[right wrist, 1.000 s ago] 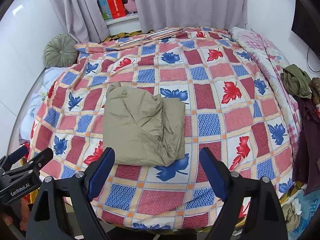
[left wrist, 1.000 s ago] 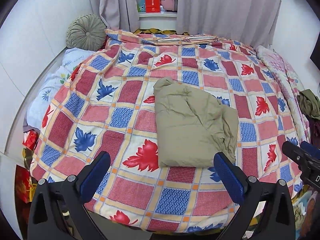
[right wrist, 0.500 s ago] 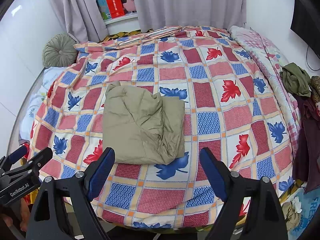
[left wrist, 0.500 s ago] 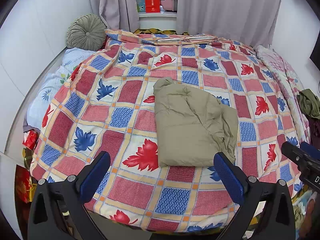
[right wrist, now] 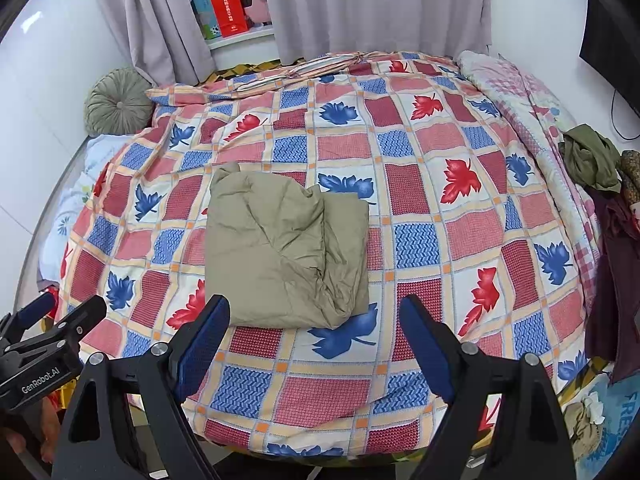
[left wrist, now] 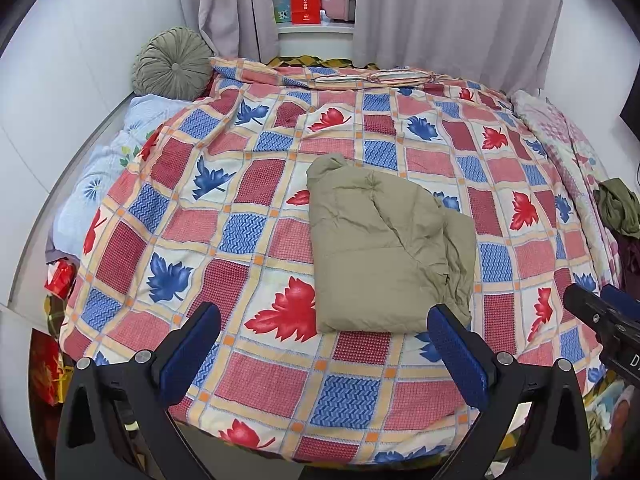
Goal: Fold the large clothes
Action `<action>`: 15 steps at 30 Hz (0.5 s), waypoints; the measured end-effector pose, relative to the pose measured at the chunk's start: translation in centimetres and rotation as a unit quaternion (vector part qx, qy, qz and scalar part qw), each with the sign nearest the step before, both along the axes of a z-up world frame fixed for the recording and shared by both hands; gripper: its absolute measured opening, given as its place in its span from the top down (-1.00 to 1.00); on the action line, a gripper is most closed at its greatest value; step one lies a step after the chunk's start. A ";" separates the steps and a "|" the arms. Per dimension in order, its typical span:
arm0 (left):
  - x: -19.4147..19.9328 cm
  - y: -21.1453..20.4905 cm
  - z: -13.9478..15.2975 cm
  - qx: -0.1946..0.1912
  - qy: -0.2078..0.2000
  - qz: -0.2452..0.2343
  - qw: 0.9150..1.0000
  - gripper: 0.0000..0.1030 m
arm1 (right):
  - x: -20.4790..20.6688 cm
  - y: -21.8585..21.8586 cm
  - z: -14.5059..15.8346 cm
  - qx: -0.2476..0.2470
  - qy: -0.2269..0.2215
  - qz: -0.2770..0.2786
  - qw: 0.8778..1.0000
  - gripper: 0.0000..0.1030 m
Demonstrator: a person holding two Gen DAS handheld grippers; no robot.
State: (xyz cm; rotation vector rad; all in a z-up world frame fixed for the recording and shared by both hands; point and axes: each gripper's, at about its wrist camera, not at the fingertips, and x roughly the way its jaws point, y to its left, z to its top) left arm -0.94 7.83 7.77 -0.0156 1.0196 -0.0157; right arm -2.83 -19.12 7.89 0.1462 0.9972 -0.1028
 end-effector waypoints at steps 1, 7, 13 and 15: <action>0.0 0.0 -0.1 0.000 0.000 0.000 1.000 -1.00 | 0.0 0.0 0.0 0.000 0.000 0.000 1.000 -0.72; 0.0 0.0 -0.1 0.000 -0.001 0.000 1.000 -1.00 | 0.0 0.1 0.1 0.000 0.001 -0.002 1.000 -0.72; -0.1 -0.1 0.0 0.001 -0.001 0.000 1.000 -1.00 | 0.1 0.0 0.1 0.000 0.001 0.000 1.000 -0.72; -0.1 -0.1 0.0 0.001 -0.001 0.000 1.000 -1.00 | 0.1 0.0 0.1 0.000 0.001 0.000 1.000 -0.72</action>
